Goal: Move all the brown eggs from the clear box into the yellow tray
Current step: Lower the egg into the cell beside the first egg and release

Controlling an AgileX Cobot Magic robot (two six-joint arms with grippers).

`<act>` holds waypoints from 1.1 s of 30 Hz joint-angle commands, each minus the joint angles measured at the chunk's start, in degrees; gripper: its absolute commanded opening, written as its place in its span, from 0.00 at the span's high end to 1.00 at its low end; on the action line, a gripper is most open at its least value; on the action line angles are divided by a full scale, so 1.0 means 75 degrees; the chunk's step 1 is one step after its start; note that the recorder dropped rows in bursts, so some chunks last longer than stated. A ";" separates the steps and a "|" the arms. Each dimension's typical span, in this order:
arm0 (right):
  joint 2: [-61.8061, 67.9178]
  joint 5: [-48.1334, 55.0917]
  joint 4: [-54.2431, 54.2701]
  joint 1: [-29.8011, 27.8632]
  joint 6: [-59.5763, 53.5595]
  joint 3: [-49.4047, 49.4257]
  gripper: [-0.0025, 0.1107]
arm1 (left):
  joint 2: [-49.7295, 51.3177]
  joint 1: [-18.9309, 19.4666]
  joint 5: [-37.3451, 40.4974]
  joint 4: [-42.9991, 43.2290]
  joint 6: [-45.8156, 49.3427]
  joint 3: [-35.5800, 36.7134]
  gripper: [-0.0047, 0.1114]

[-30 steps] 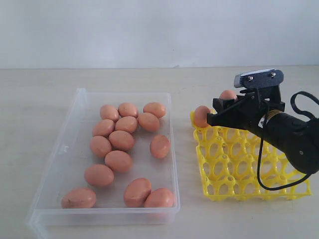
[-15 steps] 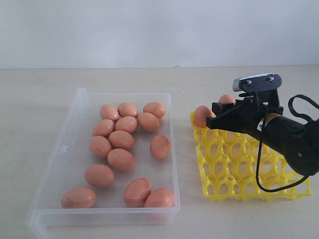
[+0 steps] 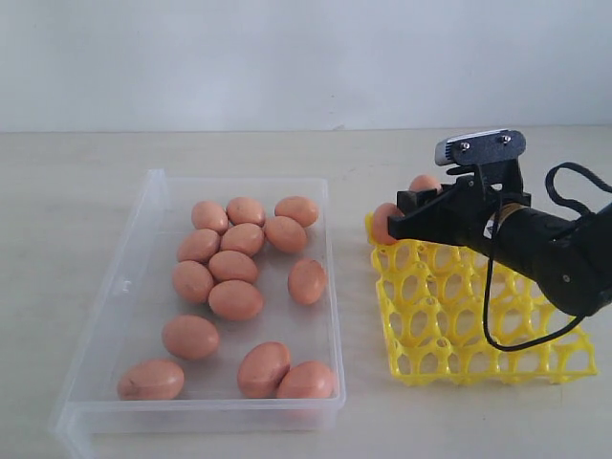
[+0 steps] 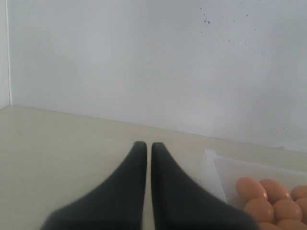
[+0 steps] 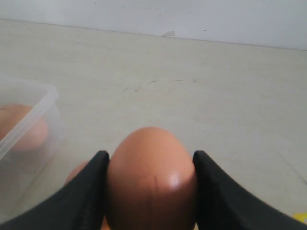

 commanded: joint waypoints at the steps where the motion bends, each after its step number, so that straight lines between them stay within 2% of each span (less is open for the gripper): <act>1: 0.0007 0.0106 -0.0061 -0.0045 -0.0023 -0.0041 0.98 | -0.0019 -0.0013 -0.0005 -0.0067 -0.0068 0.0026 0.93; 24: 0.0023 0.0521 -0.0081 -0.0045 -0.0343 -0.0041 0.97 | -0.0019 -0.0013 -0.0012 -0.0067 -0.0068 0.0026 0.93; 27: 0.0023 0.0564 -0.0081 -0.0045 -0.0343 -0.0041 0.92 | -0.0019 -0.0013 -0.0012 -0.0067 -0.0068 0.0026 0.93; 33: 0.0023 0.0564 -0.0081 -0.0045 -0.0343 -0.0041 0.72 | -0.0019 -0.0013 -0.0012 -0.0067 -0.0068 0.0026 0.93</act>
